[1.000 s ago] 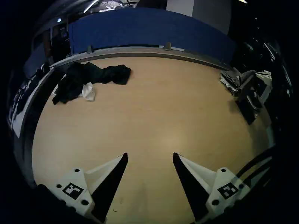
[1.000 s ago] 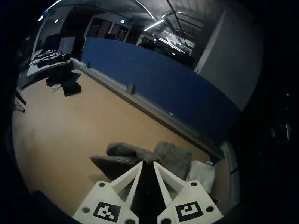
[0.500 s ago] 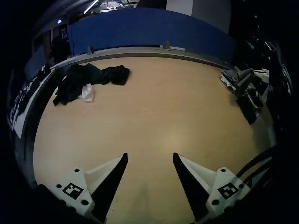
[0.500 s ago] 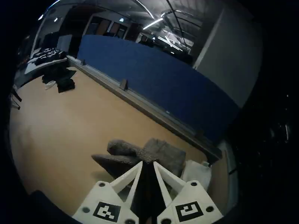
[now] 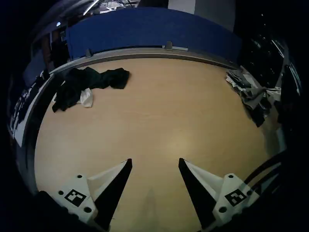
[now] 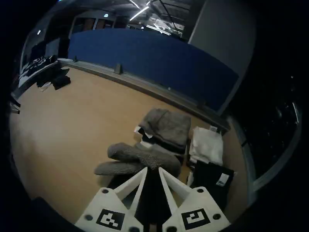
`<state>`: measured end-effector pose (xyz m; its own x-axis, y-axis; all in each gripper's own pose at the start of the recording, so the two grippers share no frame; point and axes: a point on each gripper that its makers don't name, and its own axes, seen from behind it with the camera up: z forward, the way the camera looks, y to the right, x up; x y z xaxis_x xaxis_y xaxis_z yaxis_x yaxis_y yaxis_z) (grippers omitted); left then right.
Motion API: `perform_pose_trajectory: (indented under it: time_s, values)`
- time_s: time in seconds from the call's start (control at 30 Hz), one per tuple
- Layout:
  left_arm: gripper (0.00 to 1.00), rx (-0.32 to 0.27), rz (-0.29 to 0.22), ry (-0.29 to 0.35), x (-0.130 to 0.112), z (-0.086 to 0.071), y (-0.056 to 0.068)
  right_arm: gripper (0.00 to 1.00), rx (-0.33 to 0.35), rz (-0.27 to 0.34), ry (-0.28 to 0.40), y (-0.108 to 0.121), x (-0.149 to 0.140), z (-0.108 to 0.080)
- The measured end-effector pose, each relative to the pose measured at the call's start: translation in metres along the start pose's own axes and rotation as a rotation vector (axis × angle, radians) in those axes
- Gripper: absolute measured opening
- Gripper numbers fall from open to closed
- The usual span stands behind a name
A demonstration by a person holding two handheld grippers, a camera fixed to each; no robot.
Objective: Fold towel
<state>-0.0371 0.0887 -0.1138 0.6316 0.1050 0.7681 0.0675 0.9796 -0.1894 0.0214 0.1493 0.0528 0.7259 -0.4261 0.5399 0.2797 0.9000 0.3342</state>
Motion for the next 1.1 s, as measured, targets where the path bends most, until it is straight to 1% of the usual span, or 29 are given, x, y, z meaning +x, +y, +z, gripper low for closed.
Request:
perform_pose_trajectory:
  time_s: [0.3, 0.57, 0.87, 1.1]
  values:
    - [0.89, -0.013, 0.016, -0.003, 0.002, -0.001, 0.007, 0.04, -0.022, 0.042, -0.040, -0.002, -0.028, -0.008]
    - [0.89, -0.013, 0.021, -0.011, -0.003, 0.000, 0.006, 0.04, -0.060, 0.112, -0.102, 0.010, -0.066, -0.012]
    - [0.89, -0.018, 0.030, -0.017, -0.006, 0.000, 0.009, 0.04, -0.089, 0.179, -0.202, 0.009, -0.120, -0.016]
    - [0.89, -0.012, 0.044, -0.026, -0.010, -0.002, 0.010, 0.04, -0.101, 0.217, -0.280, 0.005, -0.156, -0.009]
